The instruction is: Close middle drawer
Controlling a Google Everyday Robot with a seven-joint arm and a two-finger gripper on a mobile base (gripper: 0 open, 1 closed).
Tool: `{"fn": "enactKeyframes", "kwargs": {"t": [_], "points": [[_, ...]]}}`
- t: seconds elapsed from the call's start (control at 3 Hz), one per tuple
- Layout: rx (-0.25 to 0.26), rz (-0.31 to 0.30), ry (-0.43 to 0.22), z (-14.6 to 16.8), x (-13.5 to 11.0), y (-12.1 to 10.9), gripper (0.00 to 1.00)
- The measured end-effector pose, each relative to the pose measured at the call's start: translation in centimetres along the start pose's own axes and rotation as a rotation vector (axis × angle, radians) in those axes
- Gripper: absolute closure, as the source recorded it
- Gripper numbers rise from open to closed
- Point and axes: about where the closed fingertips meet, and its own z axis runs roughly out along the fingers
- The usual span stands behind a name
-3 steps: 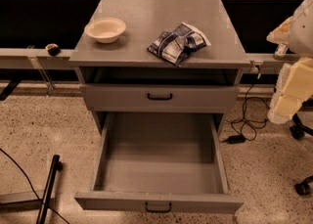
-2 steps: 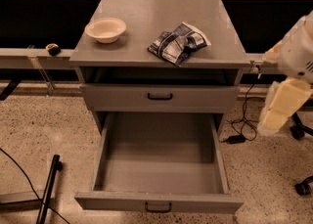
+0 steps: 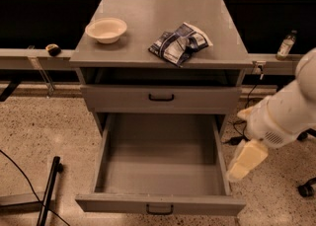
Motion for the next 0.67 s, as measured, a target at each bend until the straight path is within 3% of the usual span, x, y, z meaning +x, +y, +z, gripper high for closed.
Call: {"fn": "enactKeyframes", "kwargs": {"t": [0.33, 0.67], "points": [[-0.053, -0.024, -0.108, 7.53, 1.09, 3.94, 0.0], [-0.054, -0.024, -0.108, 7.55, 1.09, 3.96, 0.0]]}}
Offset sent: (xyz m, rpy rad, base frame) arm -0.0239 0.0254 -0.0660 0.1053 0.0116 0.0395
